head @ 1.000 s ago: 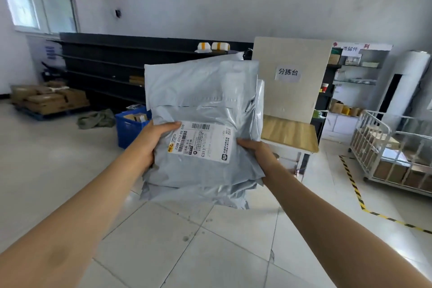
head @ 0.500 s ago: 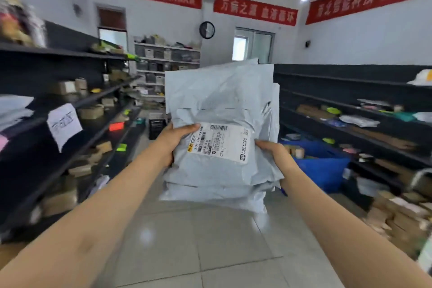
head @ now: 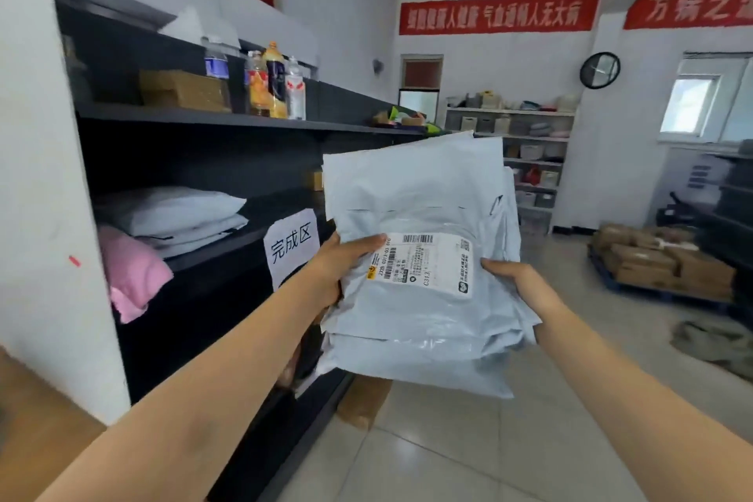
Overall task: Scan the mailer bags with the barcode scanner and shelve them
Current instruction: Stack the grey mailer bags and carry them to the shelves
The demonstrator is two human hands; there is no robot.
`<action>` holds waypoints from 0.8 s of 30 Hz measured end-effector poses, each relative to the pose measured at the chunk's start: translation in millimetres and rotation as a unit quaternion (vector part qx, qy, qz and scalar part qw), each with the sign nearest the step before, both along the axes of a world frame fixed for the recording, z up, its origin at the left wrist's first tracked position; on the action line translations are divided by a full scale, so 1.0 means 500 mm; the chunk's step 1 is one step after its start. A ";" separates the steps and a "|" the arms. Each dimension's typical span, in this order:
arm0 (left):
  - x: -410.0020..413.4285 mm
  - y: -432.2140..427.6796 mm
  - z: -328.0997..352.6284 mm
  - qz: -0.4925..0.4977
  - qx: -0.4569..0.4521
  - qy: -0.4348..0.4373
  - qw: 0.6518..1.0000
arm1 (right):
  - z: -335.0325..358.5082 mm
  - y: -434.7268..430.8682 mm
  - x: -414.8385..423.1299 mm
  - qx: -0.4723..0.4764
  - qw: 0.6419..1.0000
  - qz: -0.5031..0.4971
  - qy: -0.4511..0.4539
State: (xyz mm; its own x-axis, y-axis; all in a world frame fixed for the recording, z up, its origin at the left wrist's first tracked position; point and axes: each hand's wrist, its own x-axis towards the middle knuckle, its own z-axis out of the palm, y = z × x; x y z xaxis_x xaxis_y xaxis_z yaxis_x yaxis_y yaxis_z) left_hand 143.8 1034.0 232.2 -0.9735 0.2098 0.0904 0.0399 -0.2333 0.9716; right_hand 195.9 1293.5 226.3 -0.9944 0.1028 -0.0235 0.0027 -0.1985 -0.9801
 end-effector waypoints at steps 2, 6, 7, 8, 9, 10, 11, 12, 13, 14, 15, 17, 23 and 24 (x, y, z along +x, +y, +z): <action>-0.073 0.005 -0.013 0.054 0.007 -0.006 0.999 | -0.006 0.012 -0.127 0.005 0.999 0.043 -0.001; -0.198 0.004 -0.027 0.129 0.023 -0.018 0.991 | -0.010 0.012 -0.357 0.035 0.989 0.142 -0.013; -0.227 0.006 -0.026 0.147 0.029 -0.034 0.988 | -0.004 0.010 -0.415 0.043 0.986 0.163 -0.015; -0.262 0.004 -0.025 0.169 0.029 -0.051 0.984 | 0.004 0.003 -0.469 0.050 0.982 0.180 -0.016; -0.293 0.001 -0.024 0.190 0.030 -0.055 0.980 | 0.010 -0.006 -0.523 0.056 0.979 0.196 -0.014; -0.329 -0.005 -0.022 0.211 0.030 -0.060 0.975 | 0.015 -0.017 -0.576 0.056 0.976 0.212 -0.010; -0.359 -0.009 -0.018 0.230 0.020 -0.072 0.970 | 0.018 -0.027 -0.627 0.049 0.972 0.229 -0.002; -0.393 -0.017 -0.018 0.239 0.012 -0.079 0.968 | 0.020 -0.038 -0.682 0.045 0.969 0.241 0.000; -0.442 -0.040 -0.029 0.255 0.014 -0.083 0.963 | 0.023 -0.051 -0.731 0.048 0.964 0.261 -0.003; -0.494 -0.071 -0.044 0.267 0.021 -0.083 0.960 | 0.022 -0.070 -0.780 0.047 0.958 0.284 -0.006; -0.540 -0.101 -0.051 0.278 0.013 -0.094 0.956 | 0.019 -0.092 -0.824 0.045 0.953 0.300 -0.007; -0.587 -0.127 -0.025 0.301 -0.007 -0.126 0.945 | 0.011 -0.143 -0.908 0.038 0.947 0.319 -0.011; -0.798 -0.251 0.050 0.340 -0.037 -0.154 0.927 | 0.011 -0.338 -1.195 0.033 0.925 0.379 -0.011; -0.837 -0.283 0.059 0.346 -0.035 -0.155 0.925 | 0.021 -0.375 -1.243 0.034 0.920 0.390 -0.014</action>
